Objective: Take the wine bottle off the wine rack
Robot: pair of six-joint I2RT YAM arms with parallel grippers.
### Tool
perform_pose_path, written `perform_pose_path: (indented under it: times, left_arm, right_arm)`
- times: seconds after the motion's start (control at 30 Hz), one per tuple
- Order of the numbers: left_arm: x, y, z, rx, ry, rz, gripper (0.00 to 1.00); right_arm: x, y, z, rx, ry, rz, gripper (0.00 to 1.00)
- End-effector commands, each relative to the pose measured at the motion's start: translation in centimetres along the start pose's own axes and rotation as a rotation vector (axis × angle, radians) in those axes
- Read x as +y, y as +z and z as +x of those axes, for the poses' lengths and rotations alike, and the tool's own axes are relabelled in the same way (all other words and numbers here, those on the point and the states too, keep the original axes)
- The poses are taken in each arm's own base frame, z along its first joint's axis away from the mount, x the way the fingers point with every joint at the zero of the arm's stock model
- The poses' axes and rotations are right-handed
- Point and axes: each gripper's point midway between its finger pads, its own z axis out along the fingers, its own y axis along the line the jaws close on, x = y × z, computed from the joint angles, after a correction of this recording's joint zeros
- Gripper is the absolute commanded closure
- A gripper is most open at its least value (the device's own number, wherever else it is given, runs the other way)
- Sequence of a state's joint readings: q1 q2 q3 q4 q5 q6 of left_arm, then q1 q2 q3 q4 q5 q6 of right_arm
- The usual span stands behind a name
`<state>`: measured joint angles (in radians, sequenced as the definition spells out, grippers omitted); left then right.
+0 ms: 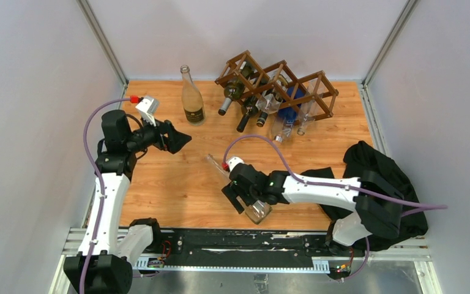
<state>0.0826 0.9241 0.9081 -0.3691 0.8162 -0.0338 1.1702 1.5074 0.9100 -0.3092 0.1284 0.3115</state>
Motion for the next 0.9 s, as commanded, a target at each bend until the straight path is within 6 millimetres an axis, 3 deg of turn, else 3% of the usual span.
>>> perform_pose_path:
  times: [0.0, 0.17, 0.47, 0.87]
  left_arm:
    - [-0.1, 0.3, -1.5, -0.078, -0.115, -0.009, 0.0]
    - [-0.7, 0.5, -1.3, -0.092, -0.183, 0.023, 0.0]
    - [-0.9, 1.3, 1.1, -0.08, -0.32, 0.068, 0.01]
    - [-0.5, 2.6, -0.5, -0.107, -0.378, 0.092, 0.09]
  right_arm:
    - [-0.5, -4.4, -8.8, -0.317, 0.14, 0.004, 1.0]
    - [0.4, -7.1, -13.2, -0.423, 0.157, -0.039, 1.0]
    - [2.8, -9.9, -18.7, -0.549, 0.168, -0.151, 1.0]
    - [5.6, -10.2, -22.3, -0.596, 0.153, -0.242, 1.0]
